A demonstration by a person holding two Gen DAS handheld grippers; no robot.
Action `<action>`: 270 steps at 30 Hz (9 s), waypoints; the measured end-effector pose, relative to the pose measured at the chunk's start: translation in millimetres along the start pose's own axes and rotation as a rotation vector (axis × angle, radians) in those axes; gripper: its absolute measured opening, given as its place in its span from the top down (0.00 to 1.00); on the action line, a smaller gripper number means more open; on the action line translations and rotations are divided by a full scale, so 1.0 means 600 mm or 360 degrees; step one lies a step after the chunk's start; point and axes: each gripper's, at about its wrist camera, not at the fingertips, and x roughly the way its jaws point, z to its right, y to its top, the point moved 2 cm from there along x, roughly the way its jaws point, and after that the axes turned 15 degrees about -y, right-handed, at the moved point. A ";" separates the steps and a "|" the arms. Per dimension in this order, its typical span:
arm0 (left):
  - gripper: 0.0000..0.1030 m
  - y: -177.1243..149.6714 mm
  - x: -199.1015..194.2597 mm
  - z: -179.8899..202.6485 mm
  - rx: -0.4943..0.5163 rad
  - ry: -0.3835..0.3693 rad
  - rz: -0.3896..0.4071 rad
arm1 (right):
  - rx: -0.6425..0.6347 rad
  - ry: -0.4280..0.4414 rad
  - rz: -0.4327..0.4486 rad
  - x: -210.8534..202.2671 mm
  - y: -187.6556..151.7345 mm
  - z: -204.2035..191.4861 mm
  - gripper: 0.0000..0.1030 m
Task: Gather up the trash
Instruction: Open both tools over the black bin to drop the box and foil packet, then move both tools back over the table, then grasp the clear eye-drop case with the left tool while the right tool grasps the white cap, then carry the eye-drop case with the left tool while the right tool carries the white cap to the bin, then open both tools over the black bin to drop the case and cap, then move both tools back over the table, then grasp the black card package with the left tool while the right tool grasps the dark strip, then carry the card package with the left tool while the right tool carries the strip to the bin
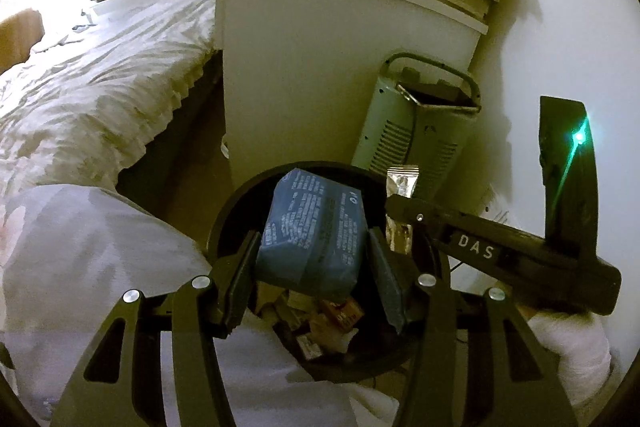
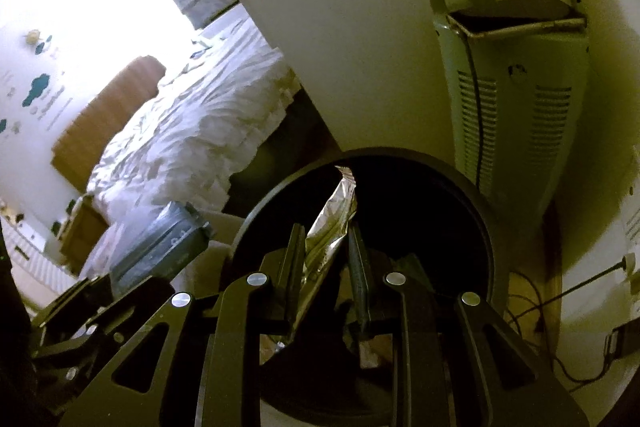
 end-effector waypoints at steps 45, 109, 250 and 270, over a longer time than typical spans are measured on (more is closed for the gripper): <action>0.16 -0.064 -0.196 -0.147 -0.0249 0.0332 0.0259 | -0.0421 0.0201 -0.0028 -0.025 -0.044 -0.216 0.45; 0.61 -0.009 -0.180 -0.061 -0.0077 0.0198 0.0249 | -0.0347 0.0116 0.0235 -0.100 0.022 -0.144 0.64; 0.39 -0.123 -0.314 -0.408 -0.0635 0.0612 0.0273 | -0.1221 0.0615 -0.0164 -0.057 -0.199 -0.484 0.85; 0.39 0.000 -0.227 -0.133 -0.0171 0.0289 0.0336 | -0.0430 0.0460 0.0115 -0.103 0.000 -0.197 0.85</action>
